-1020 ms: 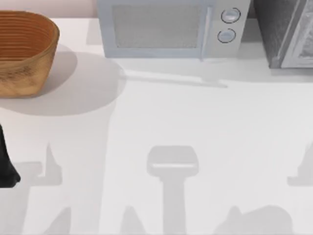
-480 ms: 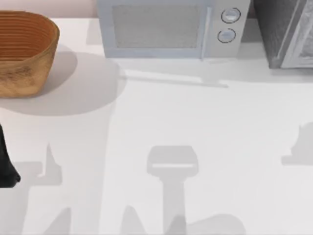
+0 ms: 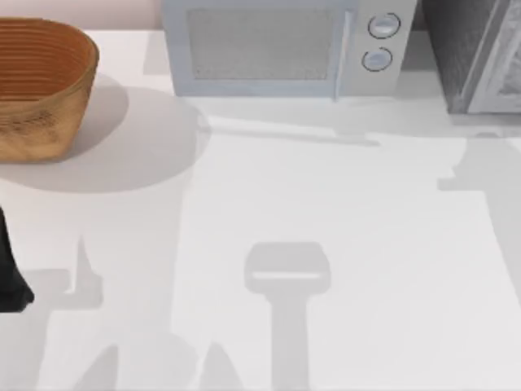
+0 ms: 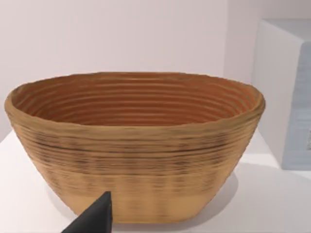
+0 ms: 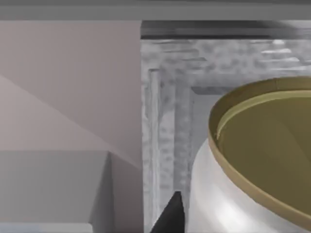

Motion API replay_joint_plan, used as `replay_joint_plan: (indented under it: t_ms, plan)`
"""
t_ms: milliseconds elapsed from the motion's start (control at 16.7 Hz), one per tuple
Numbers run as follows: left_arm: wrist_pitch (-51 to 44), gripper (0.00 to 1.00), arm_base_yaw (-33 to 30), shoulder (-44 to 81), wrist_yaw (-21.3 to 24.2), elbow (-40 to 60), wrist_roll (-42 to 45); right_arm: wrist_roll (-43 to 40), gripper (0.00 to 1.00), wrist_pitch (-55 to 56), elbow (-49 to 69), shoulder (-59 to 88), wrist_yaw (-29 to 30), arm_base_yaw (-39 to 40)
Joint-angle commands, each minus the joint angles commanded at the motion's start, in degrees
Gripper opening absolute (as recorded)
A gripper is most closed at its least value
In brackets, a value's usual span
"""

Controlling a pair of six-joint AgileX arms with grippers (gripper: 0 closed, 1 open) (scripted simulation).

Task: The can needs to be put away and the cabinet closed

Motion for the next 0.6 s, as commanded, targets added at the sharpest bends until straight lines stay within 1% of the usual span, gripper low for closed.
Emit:
replay_joint_plan:
  t_ms: [360,600]
  plan:
    - [0.0,1.00,0.0,0.0,0.0,0.0,0.0,0.2,0.00,-6.6,27.1,20.6,3.0,2.8]
    - [0.0,1.00,0.0,0.0,0.0,0.0,0.0,0.3,0.00,-9.4,38.9,29.5,4.3,4.1]
